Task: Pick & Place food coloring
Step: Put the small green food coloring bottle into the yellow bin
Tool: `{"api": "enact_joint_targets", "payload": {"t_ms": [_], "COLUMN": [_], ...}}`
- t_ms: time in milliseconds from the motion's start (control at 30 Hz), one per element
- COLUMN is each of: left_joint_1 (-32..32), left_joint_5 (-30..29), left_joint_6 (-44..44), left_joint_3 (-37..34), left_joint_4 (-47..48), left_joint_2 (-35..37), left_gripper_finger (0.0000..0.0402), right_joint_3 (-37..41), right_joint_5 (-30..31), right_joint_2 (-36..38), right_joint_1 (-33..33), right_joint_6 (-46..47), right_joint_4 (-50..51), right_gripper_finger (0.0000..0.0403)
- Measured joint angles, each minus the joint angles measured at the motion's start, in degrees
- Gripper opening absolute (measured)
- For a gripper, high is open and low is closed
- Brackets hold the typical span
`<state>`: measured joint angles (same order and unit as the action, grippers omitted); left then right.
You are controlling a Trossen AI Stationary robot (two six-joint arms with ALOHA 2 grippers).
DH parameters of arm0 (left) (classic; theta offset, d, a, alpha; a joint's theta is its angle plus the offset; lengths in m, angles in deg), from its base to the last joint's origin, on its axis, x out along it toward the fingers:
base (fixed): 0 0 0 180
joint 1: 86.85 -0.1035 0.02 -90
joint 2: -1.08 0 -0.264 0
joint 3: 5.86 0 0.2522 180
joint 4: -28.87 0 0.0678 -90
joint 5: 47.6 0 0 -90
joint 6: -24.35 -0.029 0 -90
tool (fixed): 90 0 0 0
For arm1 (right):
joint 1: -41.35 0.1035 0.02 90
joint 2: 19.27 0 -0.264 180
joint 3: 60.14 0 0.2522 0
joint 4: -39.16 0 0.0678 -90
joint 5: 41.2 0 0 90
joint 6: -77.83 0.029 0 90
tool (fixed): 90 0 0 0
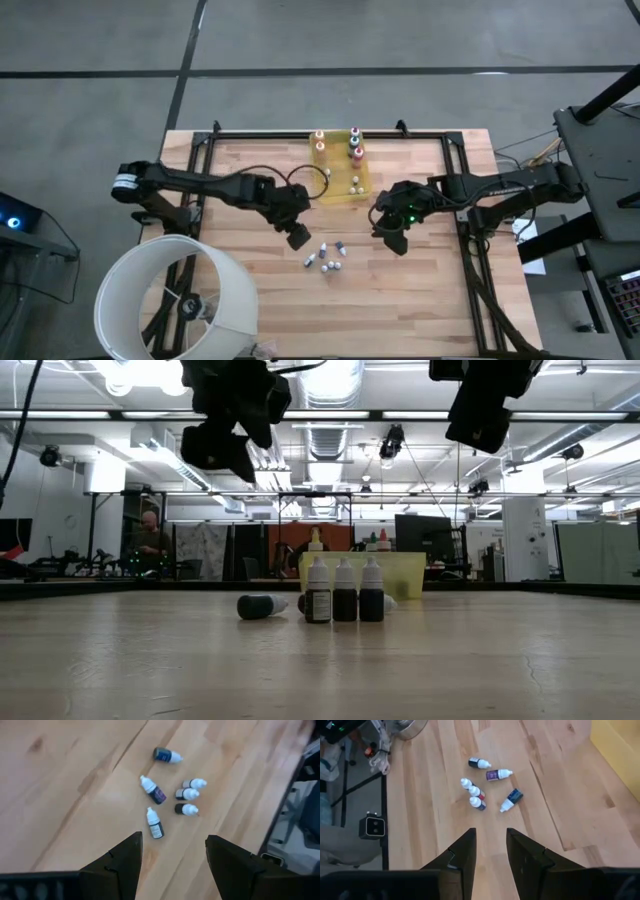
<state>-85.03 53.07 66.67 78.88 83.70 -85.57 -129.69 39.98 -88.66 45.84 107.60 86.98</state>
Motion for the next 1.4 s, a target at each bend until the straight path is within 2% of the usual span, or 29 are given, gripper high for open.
{"api": "enact_joint_targets", "payload": {"t_ms": [267,600,767,1200,1400], "left_joint_1": [3.6,6.3,7.9,9.5,10.1], "left_joint_5": [-2.1,-4.6,-5.6,-7.9,-7.6], "left_joint_6": [9.9,16.6,16.9,18.1,18.2], "left_joint_3": [0.0,0.9,4.1,16.4,18.1], "left_joint_4": [-0.1,0.1,0.4,9.9,14.2], "left_joint_2": [-3.6,-10.4,-15.8,-27.4,-31.1], "left_gripper_finger": [0.0190,0.0190,0.0190,0.0190,0.0190], "right_joint_3": [0.0,0.0,0.0,0.0,0.0], "right_joint_5": [0.6,3.2,3.1,3.0,3.0], "right_joint_2": [0.0,0.0,0.0,-0.1,-0.1], "right_joint_1": [0.0,-0.1,0.0,0.0,0.0], "right_joint_6": [-1.6,-5.0,-6.6,-8.6,-9.1], "right_joint_4": [0.1,0.2,0.3,0.5,0.8], "right_gripper_finger": [0.0096,0.0085,0.0078,0.0082,0.0083]}}
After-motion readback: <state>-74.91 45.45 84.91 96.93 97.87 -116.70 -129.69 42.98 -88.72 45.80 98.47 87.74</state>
